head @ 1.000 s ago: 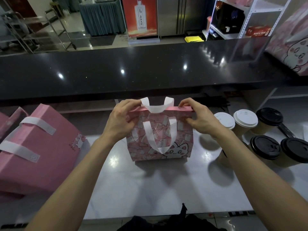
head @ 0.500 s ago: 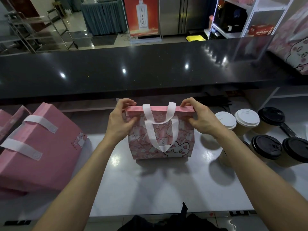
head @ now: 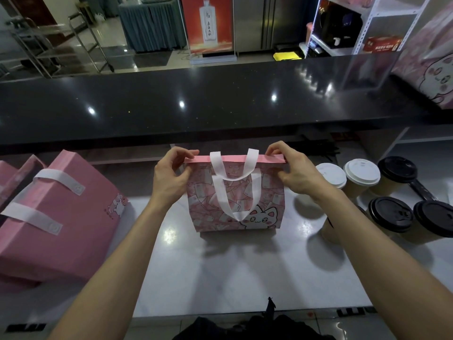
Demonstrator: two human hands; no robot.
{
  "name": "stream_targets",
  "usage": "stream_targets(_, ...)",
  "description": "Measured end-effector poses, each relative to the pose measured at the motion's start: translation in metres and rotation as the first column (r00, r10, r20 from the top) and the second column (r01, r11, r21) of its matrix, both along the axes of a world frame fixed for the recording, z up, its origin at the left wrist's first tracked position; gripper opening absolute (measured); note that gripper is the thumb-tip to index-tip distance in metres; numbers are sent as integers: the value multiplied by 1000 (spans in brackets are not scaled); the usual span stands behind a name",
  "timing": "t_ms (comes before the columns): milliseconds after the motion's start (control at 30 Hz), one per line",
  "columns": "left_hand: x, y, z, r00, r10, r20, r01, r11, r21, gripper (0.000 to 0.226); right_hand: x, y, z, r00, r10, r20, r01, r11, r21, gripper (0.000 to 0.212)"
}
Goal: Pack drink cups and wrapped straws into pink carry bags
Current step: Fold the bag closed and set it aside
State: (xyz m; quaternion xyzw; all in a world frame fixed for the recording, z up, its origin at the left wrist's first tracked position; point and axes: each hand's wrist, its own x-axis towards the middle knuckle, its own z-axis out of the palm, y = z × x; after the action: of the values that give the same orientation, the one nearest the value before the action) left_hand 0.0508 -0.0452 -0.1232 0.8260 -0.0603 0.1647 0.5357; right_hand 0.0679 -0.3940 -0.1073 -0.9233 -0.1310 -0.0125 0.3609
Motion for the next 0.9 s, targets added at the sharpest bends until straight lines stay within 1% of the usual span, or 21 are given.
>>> stream_targets(133,2,2,-3,999,33,38,-33,999,0,13,-1,-2,4,1000,0,-12,0,1000,24,58)
stream_targets(300,7,3,-5,1000,15,-9,-16,998,-69,20,0,0,6,1000,5,-27,-4,999,35,56)
stream_targets(400,11,5,-5,1000,16,-17,-17,996,-87,19,1,-2,6,999,1,-37,1,999,33,56)
stream_targets(467,11,8,-5,1000,19,1,-19,999,-29,19,2,-2,6,999,0,-34,1,1000,28,56)
stream_targets(633,7,13,-4,994,19,105,-42,972,230,30,1,-2,7,1000,-1,-24,2,1000,22,57)
stream_targets(700,5,17,-4,990,-14,141,-30,951,306,27,-1,-3,7,1000,-2,-20,2,1000,16,58)
stream_targets(767,3,18,-3,986,-47,160,-12,939,344,16,-3,-2,8,1000,3,-22,-2,1000,10,58)
stream_targets(833,5,17,-1,983,-65,170,-5,926,379,6,-5,-3,9,1000,17,-22,-16,1000,18,54)
stream_targets(900,8,15,1,988,-64,143,0,912,409,18,-7,-4,11,999,38,-8,-38,999,31,41)
